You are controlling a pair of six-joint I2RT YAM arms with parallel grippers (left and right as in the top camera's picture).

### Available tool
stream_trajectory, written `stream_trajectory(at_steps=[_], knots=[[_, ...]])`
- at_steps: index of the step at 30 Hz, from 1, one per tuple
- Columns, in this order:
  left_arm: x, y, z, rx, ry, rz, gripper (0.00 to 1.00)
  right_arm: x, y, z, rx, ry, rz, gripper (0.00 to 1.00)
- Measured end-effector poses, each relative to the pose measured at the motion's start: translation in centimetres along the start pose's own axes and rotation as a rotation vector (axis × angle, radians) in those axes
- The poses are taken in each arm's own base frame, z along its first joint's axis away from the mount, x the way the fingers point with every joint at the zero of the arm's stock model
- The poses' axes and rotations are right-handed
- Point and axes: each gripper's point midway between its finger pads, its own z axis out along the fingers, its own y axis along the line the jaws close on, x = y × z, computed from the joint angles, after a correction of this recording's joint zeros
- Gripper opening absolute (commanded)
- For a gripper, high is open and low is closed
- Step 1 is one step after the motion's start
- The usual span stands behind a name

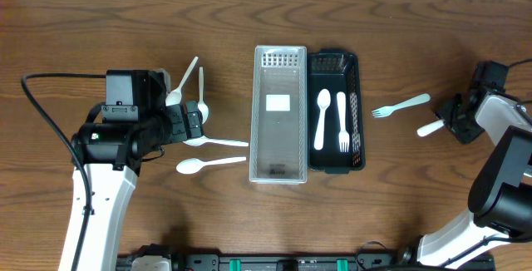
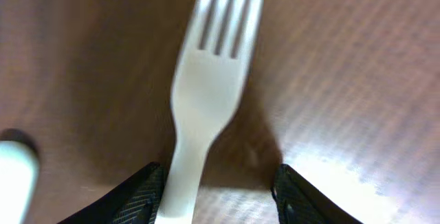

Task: Pack container
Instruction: 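Grasp the second white fork with the right gripper, then place the second white fork into the black tray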

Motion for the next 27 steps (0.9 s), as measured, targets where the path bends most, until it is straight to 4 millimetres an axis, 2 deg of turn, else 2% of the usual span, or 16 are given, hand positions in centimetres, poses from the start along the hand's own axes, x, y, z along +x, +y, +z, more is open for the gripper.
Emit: stream_trajectory(at_steps=[3, 10, 12, 15, 19, 21, 24, 27], knots=[[0.0, 0.0, 0.0, 0.000, 0.000, 0.000, 0.98, 0.2, -0.5, 0.0, 0.024, 0.004, -0.003, 0.48], [0.0, 0.0, 0.0, 0.000, 0.000, 0.000, 0.98, 0.4, -0.6, -0.1, 0.032, 0.019, -0.008, 0.17], [0.0, 0.0, 0.0, 0.000, 0.000, 0.000, 0.98, 0.5, -0.6, -0.1, 0.031, 0.022, -0.008, 0.14], [0.0, 0.0, 0.0, 0.000, 0.000, 0.000, 0.98, 0.9, -0.7, -0.2, 0.032, 0.044, -0.008, 0.18], [0.0, 0.0, 0.0, 0.000, 0.000, 0.000, 0.98, 2.3, -0.3, -0.8, 0.009, 0.126, -0.016, 0.01], [0.0, 0.0, 0.0, 0.000, 0.000, 0.000, 0.98, 2.8, 0.3, -1.5, -0.017, 0.168, -0.014, 0.01], [0.0, 0.0, 0.0, 0.000, 0.000, 0.000, 0.98, 2.5, 2.5, -4.1, -0.085, 0.177, -0.037, 0.01], [0.0, 0.0, 0.0, 0.000, 0.000, 0.000, 0.98, 1.5, 6.7, -9.3, -0.207, 0.089, -0.116, 0.01]])
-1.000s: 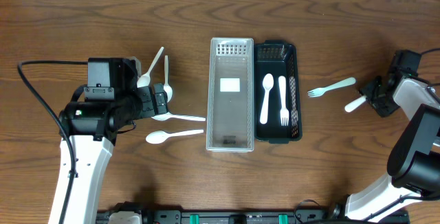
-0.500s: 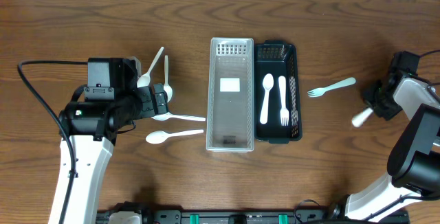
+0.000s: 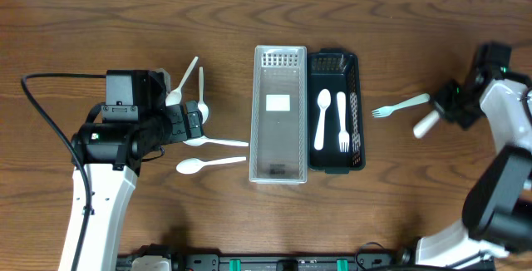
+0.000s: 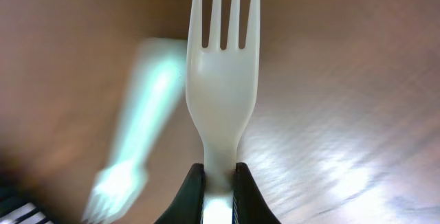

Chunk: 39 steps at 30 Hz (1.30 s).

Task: Pack container
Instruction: 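Place the second white fork into the black tray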

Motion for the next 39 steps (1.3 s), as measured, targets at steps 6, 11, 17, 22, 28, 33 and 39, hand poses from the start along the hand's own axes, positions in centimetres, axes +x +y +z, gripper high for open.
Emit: stream_trajectory(at_steps=[6, 11, 17, 22, 28, 33, 39], knots=[[0.0, 0.0, 0.0, 0.000, 0.000, 0.000, 0.98, 3.9, 14.2, -11.8, -0.330, -0.249, -0.358, 0.01], [0.0, 0.0, 0.0, 0.000, 0.000, 0.000, 0.98, 10.5, 19.0, -13.0, -0.367, -0.259, -0.562, 0.01], [0.0, 0.0, 0.0, 0.000, 0.000, 0.000, 0.98, 15.0, 20.3, -5.4, -0.205, -0.156, -0.683, 0.21], [0.0, 0.0, 0.0, 0.000, 0.000, 0.000, 0.98, 16.7, 18.3, 1.1, -0.048, -0.063, -0.718, 0.46], [0.0, 0.0, 0.0, 0.000, 0.000, 0.000, 0.98, 15.2, 18.2, -1.0, -0.057, -0.128, -0.698, 0.73], [0.0, 0.0, 0.0, 0.000, 0.000, 0.000, 0.98, 9.4, 17.7, -8.0, -0.149, -0.299, -0.568, 0.69], [0.0, 0.0, 0.0, 0.000, 0.000, 0.000, 0.98, 0.7, 9.0, -10.8, -0.021, -0.368, -0.236, 0.65]])
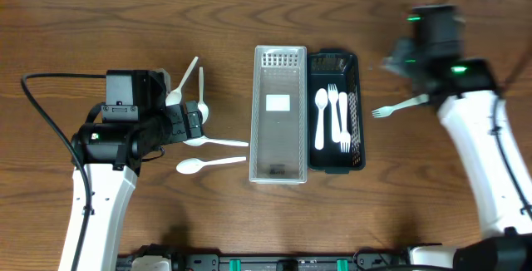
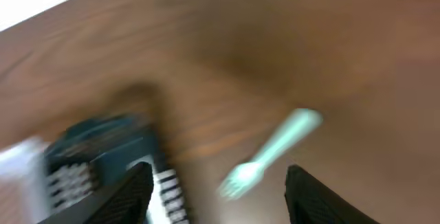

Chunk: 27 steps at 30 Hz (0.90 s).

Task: Pack container
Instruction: 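Place the second white fork into the black tray, then grasp the mint-green fork with the right gripper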

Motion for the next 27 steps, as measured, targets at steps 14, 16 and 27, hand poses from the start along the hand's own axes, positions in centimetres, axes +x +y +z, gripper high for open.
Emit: stream_trajectory(at_steps=[14, 16, 27], knots=[[0.0, 0.0, 0.0, 0.000, 0.000, 0.000, 0.98, 7.6, -5.0, 13.4, 0.209, 0.375, 0.265, 0.70], [0.0, 0.0, 0.0, 0.000, 0.000, 0.000, 0.98, 8.6, -4.3, 14.8, 0.186, 0.416, 0.287, 0.68], [0.0, 0.0, 0.0, 0.000, 0.000, 0.000, 0.98, 11.4, -3.0, 16.9, 0.141, 0.527, 0.355, 0.44]])
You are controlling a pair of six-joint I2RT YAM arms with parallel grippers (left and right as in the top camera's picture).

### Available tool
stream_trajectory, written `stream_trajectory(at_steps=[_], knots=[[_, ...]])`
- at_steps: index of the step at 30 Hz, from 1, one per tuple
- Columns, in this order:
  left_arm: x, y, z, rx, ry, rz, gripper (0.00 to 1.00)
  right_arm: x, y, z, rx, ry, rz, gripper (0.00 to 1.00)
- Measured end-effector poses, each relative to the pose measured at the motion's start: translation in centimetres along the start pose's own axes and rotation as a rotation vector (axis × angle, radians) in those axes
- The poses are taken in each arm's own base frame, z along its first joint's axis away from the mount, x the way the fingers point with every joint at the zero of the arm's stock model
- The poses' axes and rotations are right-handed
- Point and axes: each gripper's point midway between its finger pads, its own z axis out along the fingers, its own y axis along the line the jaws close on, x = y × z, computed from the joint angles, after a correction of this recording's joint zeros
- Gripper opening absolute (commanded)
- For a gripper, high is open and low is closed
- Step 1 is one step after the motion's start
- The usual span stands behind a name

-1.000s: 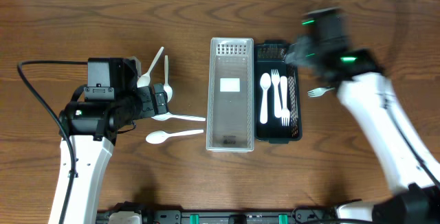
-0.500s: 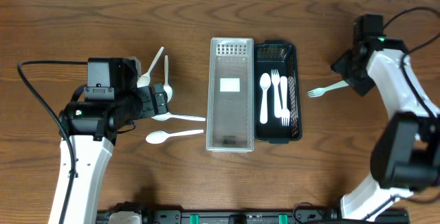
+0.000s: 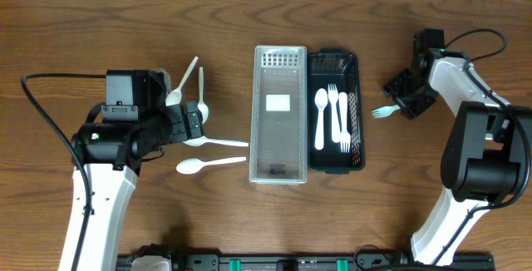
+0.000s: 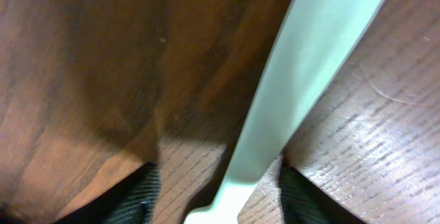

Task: Pack container
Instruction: 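Grasp the mint-green fork with the right gripper, then place the mint-green fork into the black tray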

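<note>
A white plastic fork (image 3: 385, 110) lies on the table right of the black basket (image 3: 359, 105). My right gripper (image 3: 402, 103) is down over its handle. In the right wrist view the fork handle (image 4: 302, 93) runs between the two fingers (image 4: 141, 193), and that gripper (image 4: 223, 198) is open, astride it. The basket holds a spoon (image 3: 322, 117) and two forks (image 3: 338, 121). A clear container (image 3: 259, 113) stands next to it on the left. My left gripper (image 3: 193, 120) hovers among several white spoons (image 3: 214, 142); its jaws are unclear.
A white label (image 3: 278, 102) lies in the bottom of the clear container. Loose spoons are spread over the table left of it, one (image 3: 208, 164) near its front corner. The right arm's cable (image 3: 478, 38) loops at the far right.
My right gripper was open and empty, raised near the black basket's far right corner. Now it is low on the table, open astride the handle of the remaining fork. The left arm is unchanged.
My right gripper first stood open round a fork at the far right of the table, then was shut on it. Later that fork lay in the black basket beside the spoon and first fork, gripper open. Now the gripper straddles the fork beside the basket.
</note>
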Motion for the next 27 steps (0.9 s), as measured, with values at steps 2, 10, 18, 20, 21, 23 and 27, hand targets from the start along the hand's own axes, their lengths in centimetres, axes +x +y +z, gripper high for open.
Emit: stream_trajectory(at_steps=[2, 10, 18, 20, 21, 23, 27], knots=[[0.0, 0.0, 0.0, 0.000, 0.000, 0.000, 0.98, 0.1, -0.2, 0.0, 0.007, 0.004, 0.002, 0.33], [0.0, 0.0, 0.0, 0.000, 0.000, 0.000, 0.98, 0.7, -2.0, 0.0, 0.091, 0.022, -0.035, 0.13], [0.0, 0.0, 0.0, 0.000, 0.000, 0.000, 0.98, 0.2, -3.2, -2.4, 0.142, -0.044, -0.130, 0.02], [0.0, 0.0, 0.0, 0.000, 0.000, 0.000, 0.98, -0.1, -2.0, -5.7, 0.080, -0.116, -0.173, 0.01], [0.0, 0.0, 0.0, 0.000, 0.000, 0.000, 0.98, -0.2, -1.1, -7.7, 0.035, -0.166, -0.200, 0.01], [0.0, 0.0, 0.0, 0.000, 0.000, 0.000, 0.98, 0.0, 1.4, -12.4, -0.081, -0.281, -0.272, 0.01], [0.0, 0.0, 0.0, 0.000, 0.000, 0.000, 0.98, 4.1, 6.5, -22.3, -0.349, -0.478, -0.492, 0.01]])
